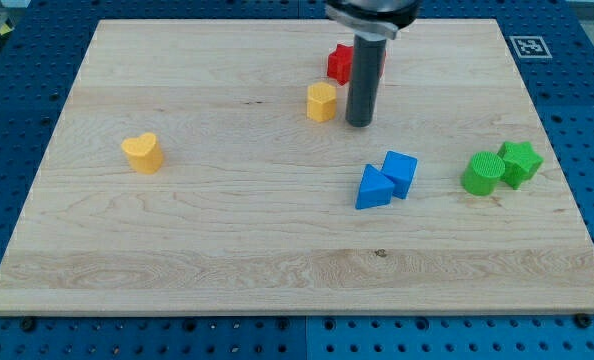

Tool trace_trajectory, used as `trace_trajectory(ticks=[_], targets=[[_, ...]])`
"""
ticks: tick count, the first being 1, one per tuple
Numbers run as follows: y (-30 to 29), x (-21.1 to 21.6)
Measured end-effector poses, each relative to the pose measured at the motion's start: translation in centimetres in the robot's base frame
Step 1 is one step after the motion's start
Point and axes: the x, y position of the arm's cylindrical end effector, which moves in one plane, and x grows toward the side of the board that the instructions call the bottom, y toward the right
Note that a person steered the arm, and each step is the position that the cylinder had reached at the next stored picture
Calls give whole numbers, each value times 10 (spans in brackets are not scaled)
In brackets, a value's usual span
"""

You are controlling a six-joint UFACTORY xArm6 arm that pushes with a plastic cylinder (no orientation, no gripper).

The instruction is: Place the hexagon to the right of the heart

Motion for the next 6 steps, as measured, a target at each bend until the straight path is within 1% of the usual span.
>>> trace_trajectory(ticks=[1,2,3,4,6], targets=[[2,-34],[-39,-32],[-87,11],[-115,37],[-119,43]])
